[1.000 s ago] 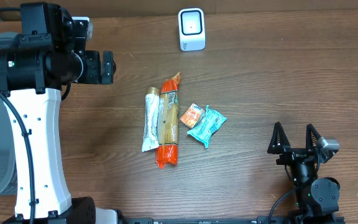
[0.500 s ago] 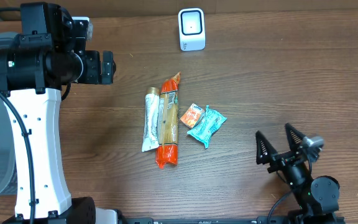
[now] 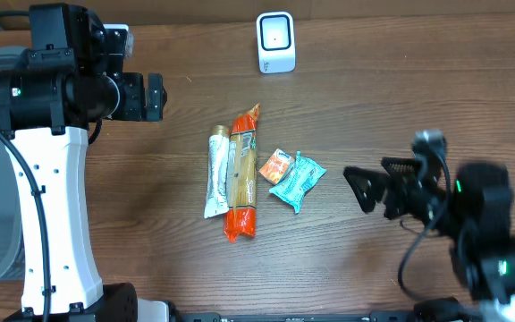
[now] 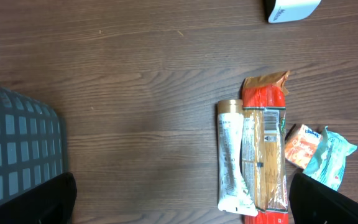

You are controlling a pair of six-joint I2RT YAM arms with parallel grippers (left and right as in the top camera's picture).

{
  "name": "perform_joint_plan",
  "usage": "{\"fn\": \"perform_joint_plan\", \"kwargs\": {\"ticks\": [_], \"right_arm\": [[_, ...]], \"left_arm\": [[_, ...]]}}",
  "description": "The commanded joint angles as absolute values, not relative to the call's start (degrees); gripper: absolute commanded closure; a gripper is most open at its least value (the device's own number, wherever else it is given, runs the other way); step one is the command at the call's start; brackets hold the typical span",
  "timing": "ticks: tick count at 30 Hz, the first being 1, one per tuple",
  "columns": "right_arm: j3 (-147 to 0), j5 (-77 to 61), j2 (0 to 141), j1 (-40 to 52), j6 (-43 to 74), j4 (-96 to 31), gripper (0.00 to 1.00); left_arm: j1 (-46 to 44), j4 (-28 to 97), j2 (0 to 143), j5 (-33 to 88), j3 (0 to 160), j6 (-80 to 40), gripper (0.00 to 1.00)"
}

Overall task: Scan the item barcode
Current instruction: 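Reach the right gripper left toward the teal wipe packet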

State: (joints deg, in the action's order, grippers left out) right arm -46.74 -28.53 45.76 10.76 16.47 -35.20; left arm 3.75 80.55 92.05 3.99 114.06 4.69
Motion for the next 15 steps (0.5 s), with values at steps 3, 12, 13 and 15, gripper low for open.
{"fn": "perform_joint_plan", "kwargs": {"ticks": [3,12,13,15], "right_arm": [[-65.34,-32.6,65.91,14.37,16.1,-50.83,0.0],[-69.41,-42.96,86.0,17.21,18.09,-48.51,0.22],[-69.41,-42.92,87.68,17.89,18.33,-48.53,0.3],[-69.41,-41.91,90.8,19.94,20.27,-48.42,0.34]], "left_arm": [[3.84,80.34,91.92,3.86,114.91,5.37,0.0],[3.84,80.34,91.92,3.86,114.91,5.37,0.0],[3.84,80.34,91.92,3.86,114.91,5.37,0.0],[3.84,80.34,91.92,3.86,114.91,5.37,0.0]]}}
